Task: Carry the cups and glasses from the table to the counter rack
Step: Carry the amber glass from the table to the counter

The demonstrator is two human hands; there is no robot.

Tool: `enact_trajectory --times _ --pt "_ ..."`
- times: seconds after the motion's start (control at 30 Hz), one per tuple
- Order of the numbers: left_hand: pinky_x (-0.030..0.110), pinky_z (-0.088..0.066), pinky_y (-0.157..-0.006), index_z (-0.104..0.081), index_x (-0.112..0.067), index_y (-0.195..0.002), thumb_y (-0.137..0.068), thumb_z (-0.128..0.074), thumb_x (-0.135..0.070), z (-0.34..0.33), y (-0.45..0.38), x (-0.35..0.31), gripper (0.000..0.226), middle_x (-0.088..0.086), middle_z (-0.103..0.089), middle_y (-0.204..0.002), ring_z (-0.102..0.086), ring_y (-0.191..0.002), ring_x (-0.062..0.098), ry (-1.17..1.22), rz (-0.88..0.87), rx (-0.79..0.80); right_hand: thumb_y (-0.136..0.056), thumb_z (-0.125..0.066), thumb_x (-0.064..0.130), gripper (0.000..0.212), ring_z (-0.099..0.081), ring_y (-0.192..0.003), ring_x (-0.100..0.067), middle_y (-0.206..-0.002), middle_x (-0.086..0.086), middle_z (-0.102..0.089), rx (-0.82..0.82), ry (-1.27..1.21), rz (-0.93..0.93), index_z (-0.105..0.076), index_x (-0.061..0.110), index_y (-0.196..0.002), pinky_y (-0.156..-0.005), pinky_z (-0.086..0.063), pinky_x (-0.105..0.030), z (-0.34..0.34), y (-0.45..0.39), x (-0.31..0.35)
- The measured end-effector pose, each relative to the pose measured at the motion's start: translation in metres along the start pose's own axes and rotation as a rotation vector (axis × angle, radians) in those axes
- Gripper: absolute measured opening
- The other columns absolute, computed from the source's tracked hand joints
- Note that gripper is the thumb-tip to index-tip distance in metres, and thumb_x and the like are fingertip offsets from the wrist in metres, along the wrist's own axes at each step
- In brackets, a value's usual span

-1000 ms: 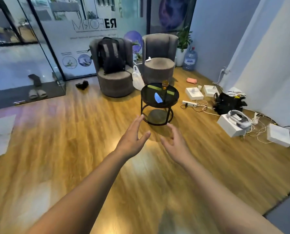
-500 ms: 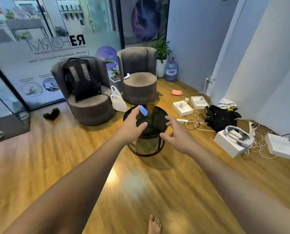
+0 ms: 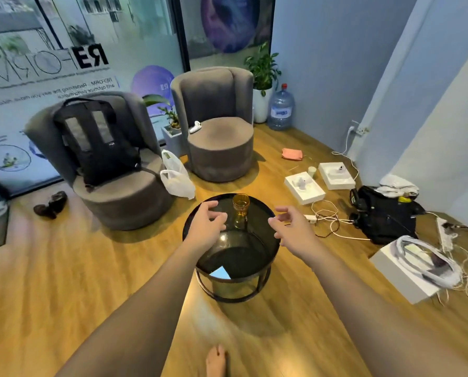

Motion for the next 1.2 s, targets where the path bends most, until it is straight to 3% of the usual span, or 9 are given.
enact_trajectory --times 0.1,0.37,0.47,0.63,0.7,0.8,0.97,1.07,1.2 --pt "0.032 -0.058 -0.088 -0.047 -0.026 -0.142 -0.102 -0.061 -0.025 -0.023 -0.072 0.026 0.043 -0.005 -0.069 -0.11 -0.071 -0.097 0.011 0.04 -0.002 -0.005 -0.096 -0.066 0.031 0.028 -0.07 -0.085 -0.017 -0.109 0.006 -0.062 -0.053 -0.133 -0.053 -0.058 0.032 -0.123 -0.06 -0.056 -0.027 -0.019 -0.072 -0.041" --pt "0.009 -0.038 -0.09 -0.041 -0.035 -0.144 -0.094 -0.074 -0.021 -0.134 -0.314 0.192 0.061 -0.021 -0.051 -0.135 -0.053 -0.117 -0.006 -0.102 -0.094 0.025 -0.088 -0.076 0.028 0.03 -0.064 -0.083 -0.007 -0.105 0.012 -0.066 -0.178 -0.171 -0.016 -0.059 0.039 -0.11 -0.07 -0.053 -0.024 -0.102 -0.3 -0.204" --pt "0.011 -0.033 -0.101 -0.032 -0.042 -0.147 -0.085 -0.084 -0.026 -0.176 -0.385 0.24 0.083 -0.038 -0.043 -0.132 -0.044 -0.121 -0.02 -0.11 -0.152 0.068 -0.083 -0.081 0.029 0.046 -0.063 -0.1 -0.008 -0.12 0.015 -0.06 -0.156 -0.152 -0.007 -0.054 0.037 -0.12 -0.081 -0.055 -0.028 -0.142 -0.371 -0.253" --pt "0.009 -0.032 -0.107 -0.009 -0.05 -0.154 -0.071 -0.094 -0.037 -0.204 -0.461 0.283 0.12 -0.025 -0.017 -0.16 -0.032 -0.142 -0.003 -0.046 -0.216 -0.006 -0.078 -0.085 0.037 0.085 -0.045 -0.128 -0.004 -0.148 0.016 -0.043 -0.03 -0.13 0.017 -0.036 0.037 -0.147 -0.098 -0.048 -0.026 -0.205 -0.449 -0.296" --pt "0.003 -0.031 -0.103 -0.004 -0.053 -0.153 -0.063 -0.096 -0.047 -0.209 -0.475 0.289 0.129 -0.025 -0.02 -0.158 -0.034 -0.138 -0.007 -0.003 -0.214 0.018 -0.074 -0.087 0.041 0.097 -0.041 -0.134 -0.006 -0.153 0.012 -0.039 0.016 -0.143 0.022 -0.03 0.036 -0.152 -0.101 -0.044 -0.024 -0.219 -0.466 -0.302" --pt "0.022 -0.04 -0.106 -0.001 -0.059 -0.149 -0.061 -0.093 -0.052 -0.223 -0.487 0.298 0.127 -0.034 -0.042 -0.136 -0.048 -0.124 -0.01 0.008 -0.158 0.092 -0.071 -0.09 0.04 0.106 -0.044 -0.135 -0.008 -0.15 0.008 -0.043 0.046 -0.155 0.038 -0.027 0.032 -0.155 -0.092 -0.04 -0.012 -0.234 -0.481 -0.306" --pt "0.027 -0.055 -0.092 -0.035 -0.051 -0.13 -0.061 -0.091 -0.049 -0.224 -0.484 0.288 0.089 -0.025 -0.061 -0.114 -0.061 -0.106 -0.005 -0.031 -0.174 0.029 -0.069 -0.09 0.044 0.099 -0.048 -0.131 -0.007 -0.142 0.013 -0.05 -0.012 -0.143 0.059 -0.035 0.034 -0.151 -0.097 -0.045 -0.02 -0.226 -0.479 -0.297" --pt "0.014 -0.049 -0.087 -0.037 -0.065 -0.121 -0.057 -0.093 -0.052 -0.218 -0.468 0.246 0.086 -0.03 -0.062 -0.116 -0.061 -0.109 -0.009 -0.003 -0.251 0.024 -0.065 -0.088 0.052 0.094 -0.052 -0.125 -0.004 -0.136 0.018 -0.054 -0.084 -0.13 0.083 -0.041 0.037 -0.145 -0.1 -0.05 -0.027 -0.196 -0.462 -0.266" --pt "0.031 -0.057 -0.098 -0.042 -0.053 -0.131 -0.058 -0.096 -0.047 -0.208 -0.434 0.134 0.091 -0.024 -0.062 -0.125 -0.062 -0.118 0.001 0.094 -0.365 0.073 -0.061 -0.08 0.067 0.095 -0.051 -0.125 -0.004 -0.136 0.02 -0.051 -0.196 -0.097 0.135 -0.038 0.042 -0.142 -0.091 -0.047 -0.017 -0.123 -0.432 -0.178"
Point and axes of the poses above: each hand's wrist, its own y-axis away from the middle knuckle, its own z-axis out of the back of the hand, x = y × z, the point moved 7 cm from there along -y, towards the middle knuckle
